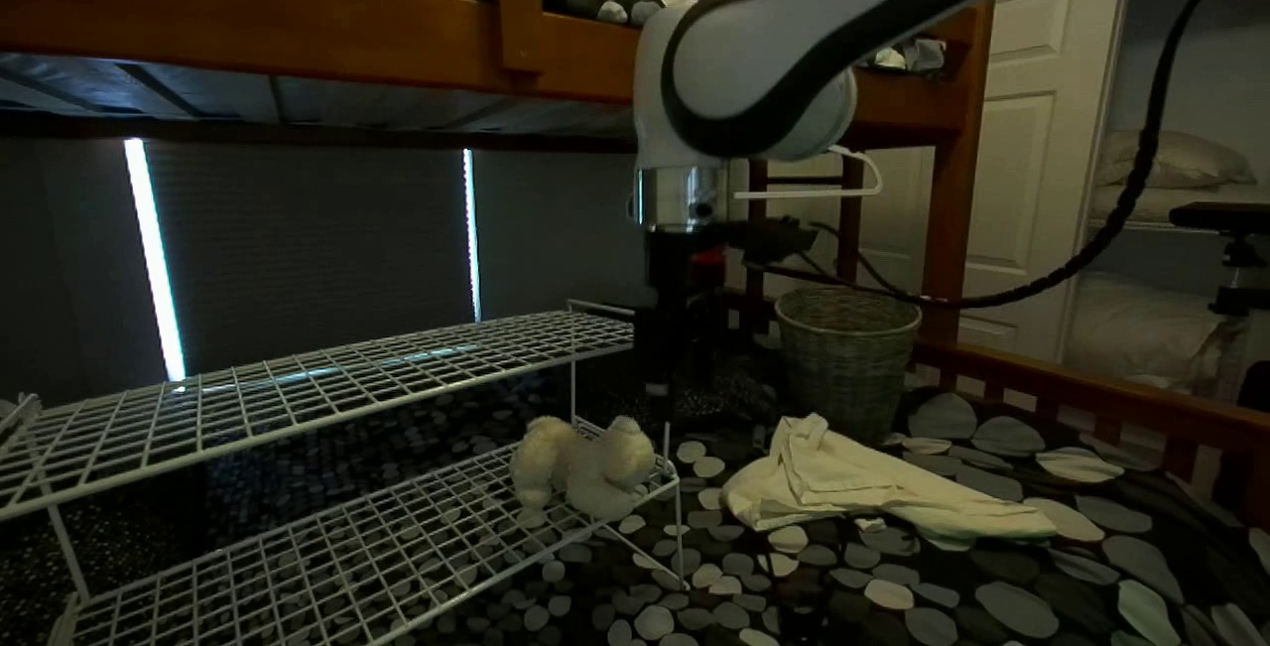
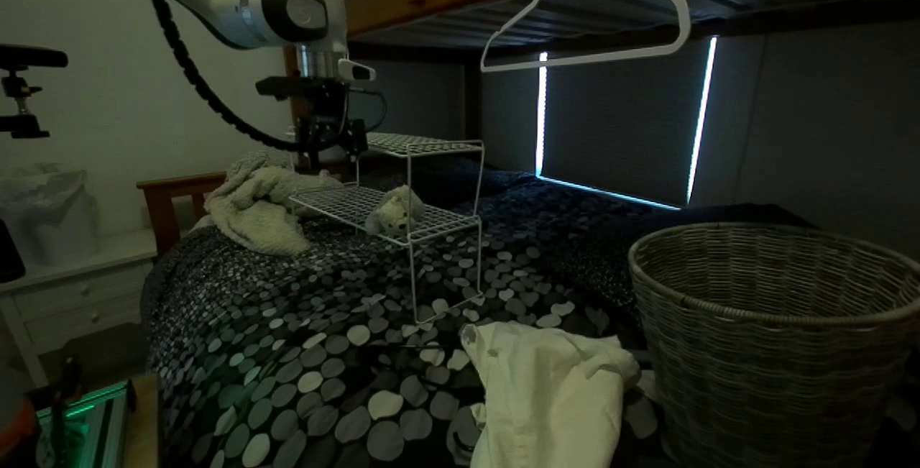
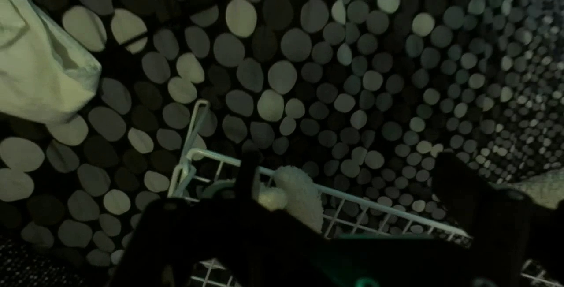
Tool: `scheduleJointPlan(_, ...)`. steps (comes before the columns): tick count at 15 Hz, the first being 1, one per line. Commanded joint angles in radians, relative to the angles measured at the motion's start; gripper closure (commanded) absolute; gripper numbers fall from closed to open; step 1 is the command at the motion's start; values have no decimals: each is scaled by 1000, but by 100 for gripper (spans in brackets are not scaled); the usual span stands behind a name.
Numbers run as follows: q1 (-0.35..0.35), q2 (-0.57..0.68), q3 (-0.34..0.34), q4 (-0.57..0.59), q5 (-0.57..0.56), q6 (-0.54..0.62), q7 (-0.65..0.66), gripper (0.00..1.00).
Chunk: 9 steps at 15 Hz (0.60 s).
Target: Pick up the stuffed white toy from the top white shelf and put it on the bottom white shelf
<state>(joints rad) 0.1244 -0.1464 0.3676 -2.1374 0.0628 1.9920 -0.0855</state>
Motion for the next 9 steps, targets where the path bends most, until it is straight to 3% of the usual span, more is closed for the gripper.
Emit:
scheduleJointPlan(1, 39, -127, -99, 72, 36, -274, -33, 0)
scheduleJointPlan(4, 17, -178, -121, 159, -103, -414, 49, 0)
scheduleJointPlan(5, 40, -151, -130, 132, -54, -356, 8, 0)
scheduleJointPlan(9, 46, -156, -139, 147, -60, -369, 7, 0)
